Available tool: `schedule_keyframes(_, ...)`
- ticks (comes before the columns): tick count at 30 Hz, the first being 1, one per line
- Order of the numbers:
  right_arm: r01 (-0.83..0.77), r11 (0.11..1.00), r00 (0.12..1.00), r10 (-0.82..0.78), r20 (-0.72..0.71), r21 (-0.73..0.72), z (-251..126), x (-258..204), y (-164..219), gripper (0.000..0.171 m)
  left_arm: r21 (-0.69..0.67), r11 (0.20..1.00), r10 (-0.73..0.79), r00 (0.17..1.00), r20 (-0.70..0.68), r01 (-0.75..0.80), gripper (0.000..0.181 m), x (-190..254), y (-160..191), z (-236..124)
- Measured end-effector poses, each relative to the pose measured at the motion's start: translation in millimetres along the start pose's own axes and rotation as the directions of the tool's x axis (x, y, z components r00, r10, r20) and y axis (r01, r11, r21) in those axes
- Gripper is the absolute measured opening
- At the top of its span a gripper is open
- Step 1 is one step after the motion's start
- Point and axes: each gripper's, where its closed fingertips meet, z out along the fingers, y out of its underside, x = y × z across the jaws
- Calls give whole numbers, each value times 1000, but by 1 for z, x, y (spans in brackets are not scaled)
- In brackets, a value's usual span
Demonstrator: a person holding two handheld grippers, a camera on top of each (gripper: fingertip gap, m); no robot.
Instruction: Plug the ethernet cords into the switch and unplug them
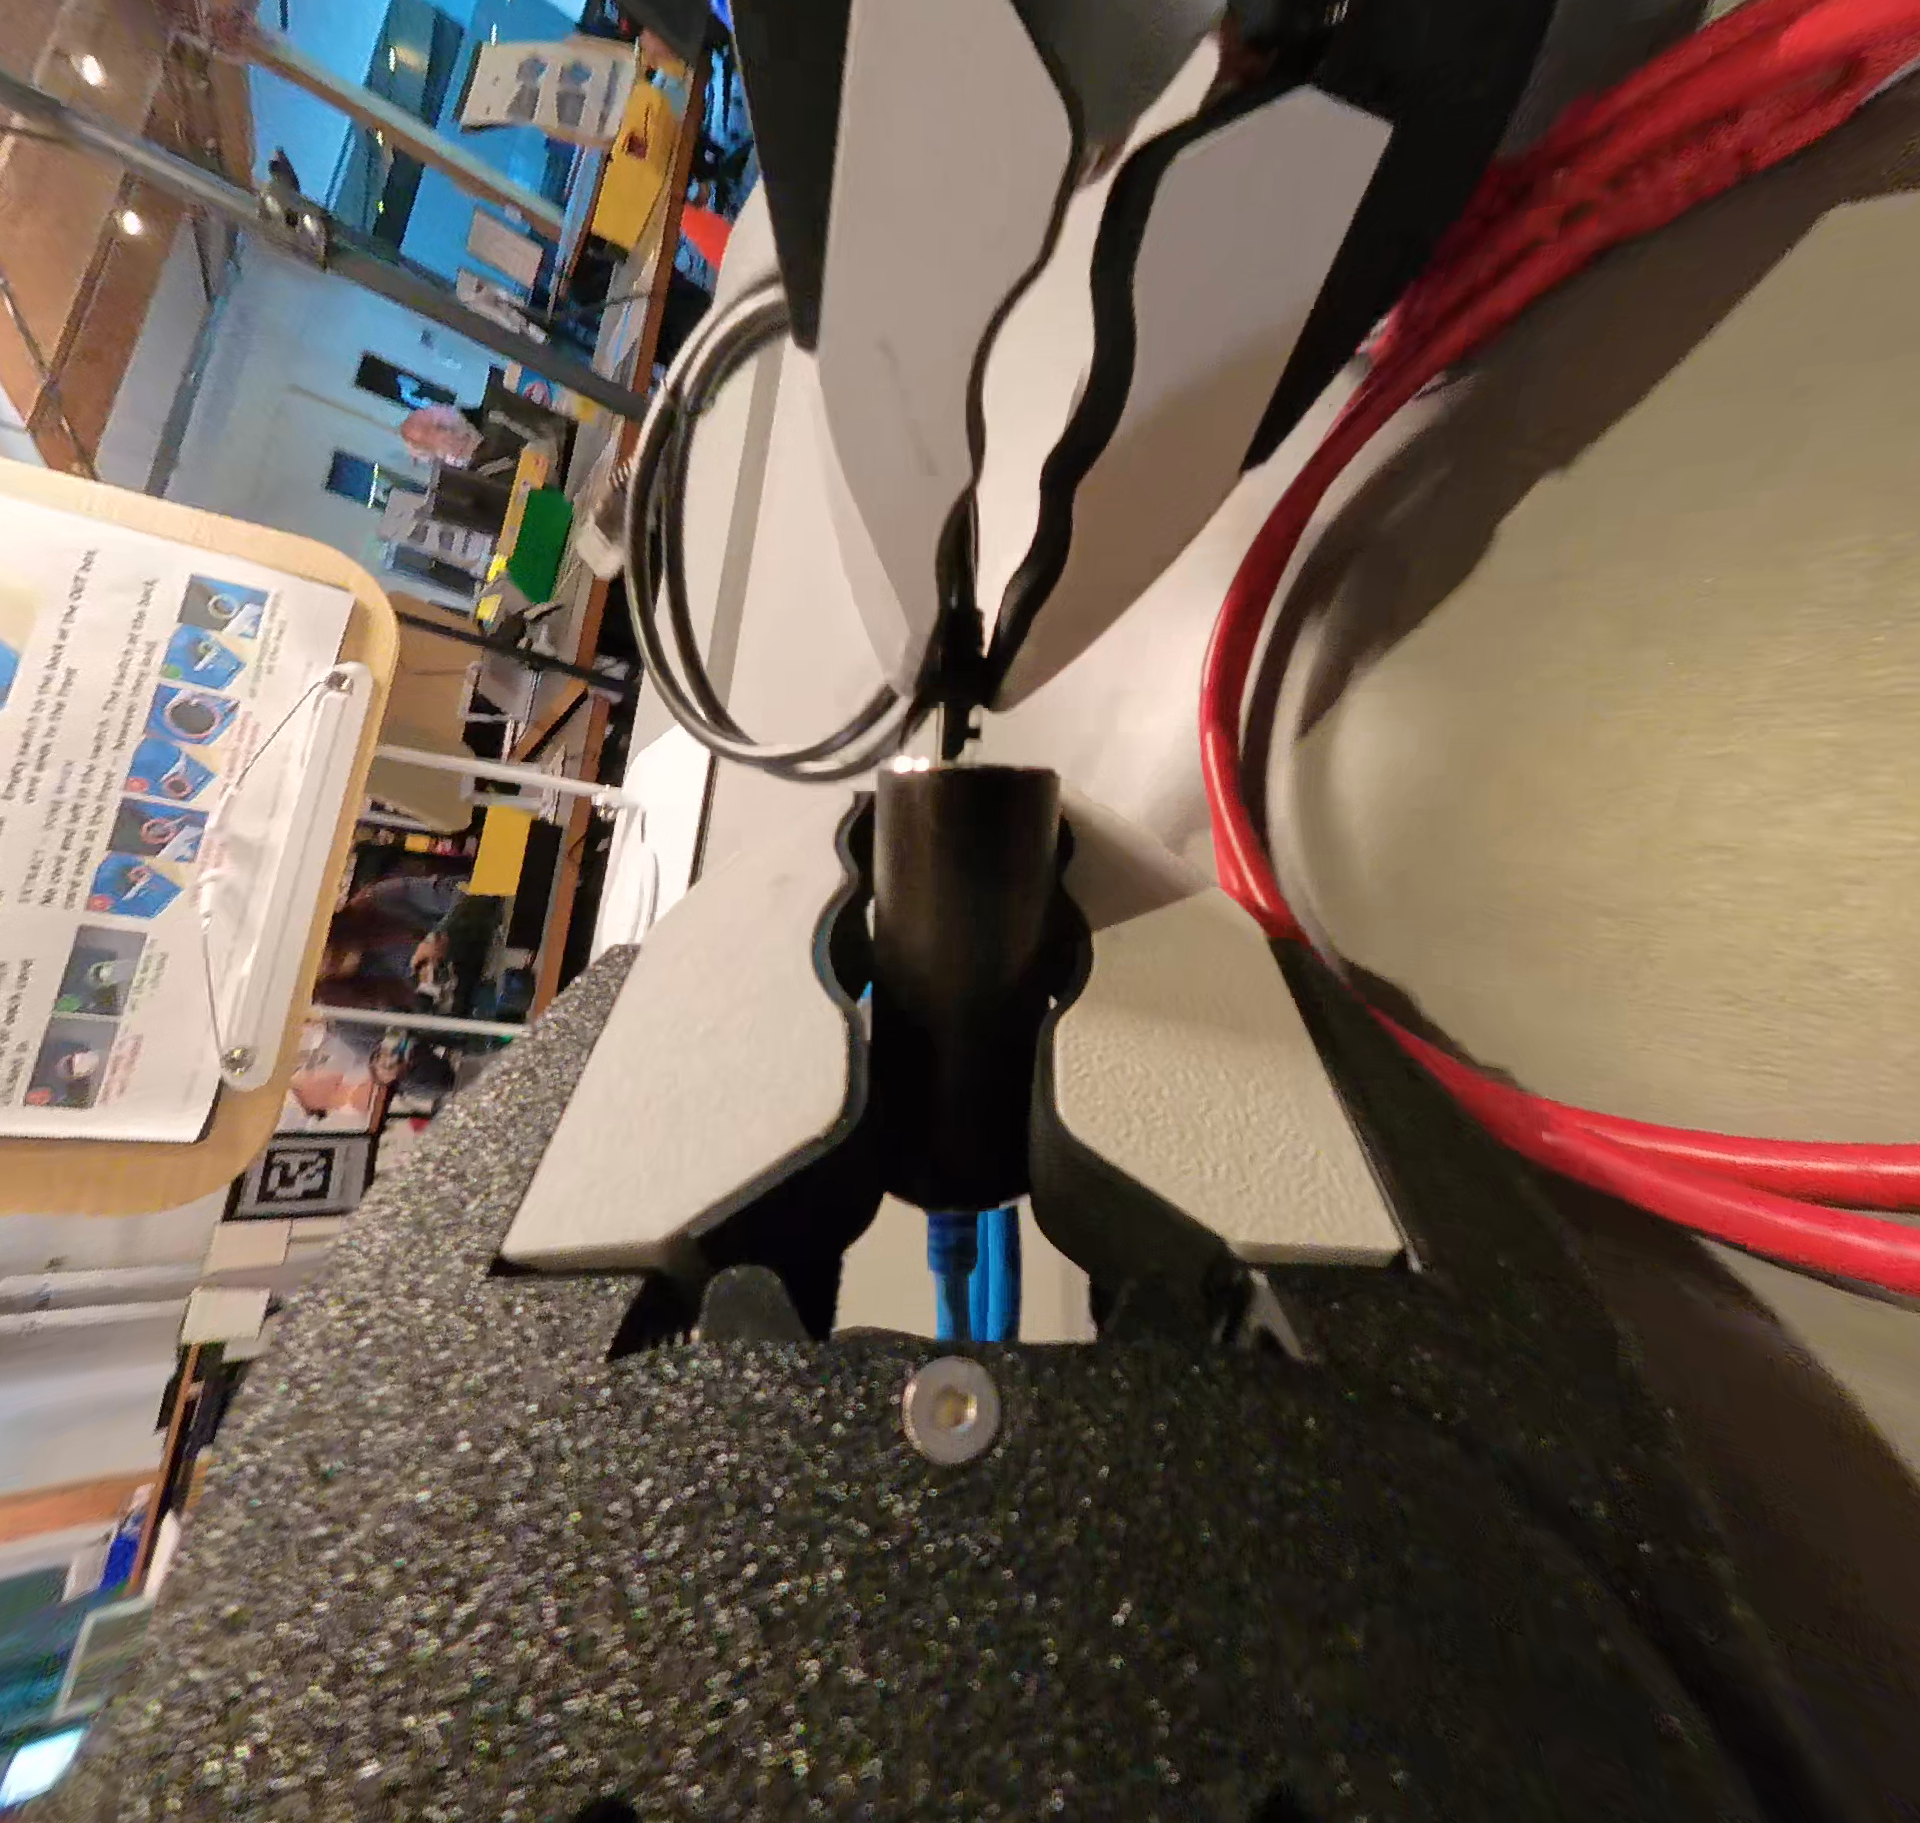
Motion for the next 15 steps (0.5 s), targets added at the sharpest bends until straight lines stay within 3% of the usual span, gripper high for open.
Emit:
schedule_keyframes(5, -7, 1000, 1000, 7, -22, -9, -1, 4, 4, 11, -106, 994, -27, 1000, 9, 28, 38, -5, 27, 0)
schedule_keyframes(12, -19, 1000, 1000, 19, -19, 11, -1, 2, 3, 11, -10, 1000, -12, 1000, 29, 13, 37, -2, 16, 3)
schedule_keyframes(15, -56, 998, 997, 57, -43, 9, -3, 10, 8, 18, -48, 998, -39, 998, 58, 42, 36, -9, 20, 5)
